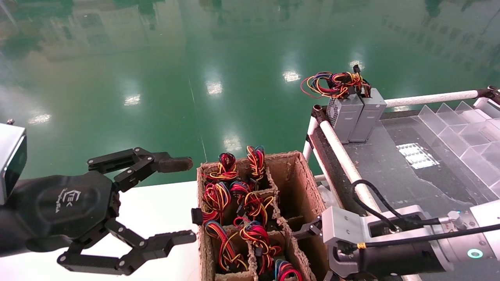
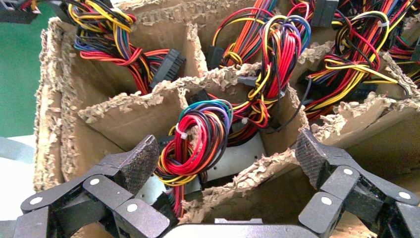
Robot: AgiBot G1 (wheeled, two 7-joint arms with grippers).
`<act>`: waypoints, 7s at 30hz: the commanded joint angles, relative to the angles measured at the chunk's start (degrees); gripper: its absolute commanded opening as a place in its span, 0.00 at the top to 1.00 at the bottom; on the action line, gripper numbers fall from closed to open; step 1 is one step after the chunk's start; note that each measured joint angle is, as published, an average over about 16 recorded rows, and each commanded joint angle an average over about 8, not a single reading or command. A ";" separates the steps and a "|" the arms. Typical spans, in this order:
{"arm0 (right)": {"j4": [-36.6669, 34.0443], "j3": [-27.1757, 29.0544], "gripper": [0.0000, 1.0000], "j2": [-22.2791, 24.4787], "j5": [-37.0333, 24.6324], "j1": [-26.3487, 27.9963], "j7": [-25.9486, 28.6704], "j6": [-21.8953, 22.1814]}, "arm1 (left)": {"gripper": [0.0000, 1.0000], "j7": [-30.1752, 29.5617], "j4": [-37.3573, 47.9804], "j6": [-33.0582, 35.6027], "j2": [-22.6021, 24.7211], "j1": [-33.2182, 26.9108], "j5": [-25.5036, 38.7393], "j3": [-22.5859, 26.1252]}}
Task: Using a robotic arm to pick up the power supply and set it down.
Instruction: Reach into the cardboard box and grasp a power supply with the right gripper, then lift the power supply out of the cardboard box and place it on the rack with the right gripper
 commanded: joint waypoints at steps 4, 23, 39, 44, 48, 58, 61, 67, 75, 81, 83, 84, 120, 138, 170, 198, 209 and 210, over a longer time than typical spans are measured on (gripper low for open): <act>0.16 -0.30 1.00 -0.37 -0.97 -0.26 -0.89 0.69 | 0.00 0.00 0.00 0.00 0.00 0.00 0.00 0.00; 2.17 -0.20 1.00 -0.50 -1.25 -1.63 -1.15 2.41 | 0.00 0.00 0.00 0.00 0.00 0.00 0.00 0.01; 2.66 -0.24 1.00 -0.30 -1.77 -2.57 -1.39 3.41 | 0.00 0.01 0.00 0.00 0.00 0.00 -0.01 0.01; 2.79 -0.03 1.00 -0.20 -1.63 -2.89 -1.38 3.93 | 0.00 0.01 0.00 0.00 0.00 0.00 -0.01 0.01; 3.16 0.27 1.00 0.06 -1.18 -3.25 -1.48 4.23 | 0.00 0.01 0.00 -0.01 -0.01 0.00 -0.01 0.01; 4.69 2.12 1.00 1.77 2.75 -4.55 -1.95 4.10 | 0.00 0.01 0.00 -0.01 -0.01 0.00 -0.01 0.02; 5.21 3.20 1.00 2.66 4.90 -5.16 -2.29 4.13 | 0.00 0.01 0.00 -0.01 -0.01 0.00 -0.01 0.02; 5.80 5.95 1.00 4.64 10.47 -6.72 -3.21 4.16 | 0.00 0.01 0.00 -0.01 -0.01 -0.01 -0.01 0.02; 5.98 10.38 1.00 7.46 19.46 -8.95 -5.05 3.50 | 0.00 0.01 0.00 -0.01 -0.01 -0.01 -0.01 0.02; 6.12 14.20 1.00 10.04 25.95 -10.42 -6.47 3.47 | 0.00 0.01 0.00 -0.01 -0.01 -0.01 -0.02 0.02; 6.10 15.41 1.00 10.83 27.80 -10.78 -6.64 3.77 | 0.00 0.01 0.00 -0.01 -0.01 -0.01 -0.02 0.02; 6.07 16.04 1.00 11.22 28.71 -10.95 -6.69 3.99 | 0.00 0.01 0.00 -0.01 -0.01 -0.01 -0.02 0.02; -28.96 21.27 1.00 14.50 21.74 2.53 -15.27 19.85 | 0.00 0.02 0.00 -0.01 -0.01 -0.01 -0.02 0.04; -60.66 13.68 1.00 -1.36 6.74 22.25 -22.71 39.31 | 0.00 0.02 0.00 -0.02 -0.01 -0.01 -0.03 0.04; -70.22 10.53 1.00 -14.95 1.98 31.05 -26.09 48.34 | 0.00 0.02 0.00 -0.02 -0.02 -0.01 -0.03 0.05; -70.57 9.90 1.00 -21.33 1.07 30.80 -26.83 55.06 | 0.00 0.03 0.00 -0.02 -0.02 -0.02 -0.04 0.06; -70.40 10.53 0.11 -21.24 1.97 29.98 -26.65 55.05 | 0.00 0.03 0.00 -0.02 -0.02 -0.02 -0.04 0.06; -70.38 10.57 0.02 -21.19 2.03 30.00 -26.63 55.03 | 0.00 0.03 0.00 -0.02 -0.02 -0.02 -0.04 0.06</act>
